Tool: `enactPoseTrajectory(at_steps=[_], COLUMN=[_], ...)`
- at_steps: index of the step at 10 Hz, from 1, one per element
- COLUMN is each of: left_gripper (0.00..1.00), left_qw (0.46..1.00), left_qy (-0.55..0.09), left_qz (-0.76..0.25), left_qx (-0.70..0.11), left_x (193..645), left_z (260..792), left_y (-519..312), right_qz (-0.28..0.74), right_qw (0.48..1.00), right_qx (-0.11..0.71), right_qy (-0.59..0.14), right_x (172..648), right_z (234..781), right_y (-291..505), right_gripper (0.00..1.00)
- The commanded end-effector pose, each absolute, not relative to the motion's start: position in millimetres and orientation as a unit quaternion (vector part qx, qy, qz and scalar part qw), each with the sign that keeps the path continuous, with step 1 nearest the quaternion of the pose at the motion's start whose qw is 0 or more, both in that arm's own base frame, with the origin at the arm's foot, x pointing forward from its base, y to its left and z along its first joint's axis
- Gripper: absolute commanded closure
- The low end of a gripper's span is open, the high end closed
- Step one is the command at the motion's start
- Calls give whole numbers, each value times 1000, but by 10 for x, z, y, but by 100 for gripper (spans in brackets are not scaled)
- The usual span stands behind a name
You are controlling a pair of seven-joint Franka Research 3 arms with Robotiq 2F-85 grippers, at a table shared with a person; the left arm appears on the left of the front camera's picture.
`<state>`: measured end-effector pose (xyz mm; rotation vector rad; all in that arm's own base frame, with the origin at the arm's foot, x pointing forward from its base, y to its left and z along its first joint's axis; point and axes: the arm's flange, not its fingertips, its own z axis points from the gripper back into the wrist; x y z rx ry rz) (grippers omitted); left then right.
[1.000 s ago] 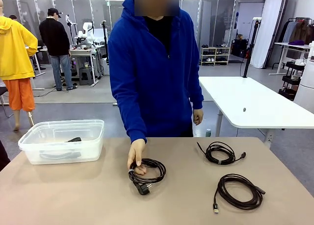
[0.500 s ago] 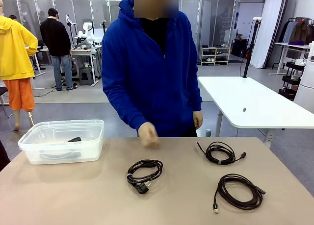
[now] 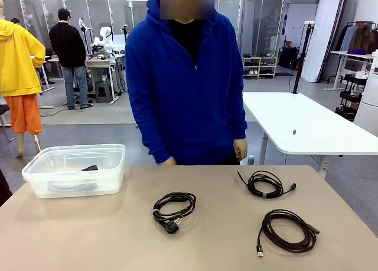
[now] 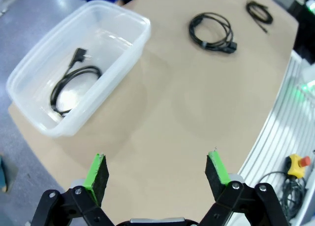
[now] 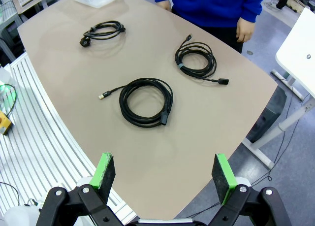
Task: Organize and store the cables.
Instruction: Place the Power Cable into the Organizing box.
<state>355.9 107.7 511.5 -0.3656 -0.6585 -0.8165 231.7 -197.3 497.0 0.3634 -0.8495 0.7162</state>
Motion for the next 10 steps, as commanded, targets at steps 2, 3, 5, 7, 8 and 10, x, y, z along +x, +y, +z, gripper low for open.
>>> enactPoseTrajectory(at_steps=[2, 3, 5, 7, 8, 10], left_gripper=[0, 0, 0, 0, 0, 0], left_qw=[842, 836, 834, 842, 844, 868], left_qy=[-281, -270, -252, -226, -212, -157], left_qz=[-422, -438, -446, -448, -450, -421], left_qx=[-183, -190, -204, -199, -200, -209], left_x=[3642, 3639, 3654, 3758, 3831, 3980], left_z=[5149, 5143, 5140, 5083, 5024, 4718], left_y=[409, 266, -45, -482, -814, -1364], right_qz=[345, 345, 345, 345, 345, 345], right_qw=[830, 830, 830, 830, 830, 830], right_qx=[173, 173, 173, 173, 173, 173], right_qy=[-404, -404, -404, -404, -404, -404], right_x=[2300, 2300, 2300, 2300, 2300, 2300], right_z=[4979, 4979, 4979, 4979, 4979, 4979], right_y=[-1988, -1988, -1988, -1988, -1988, -1988], right_gripper=[0, 0, 0, 0, 0, 0])
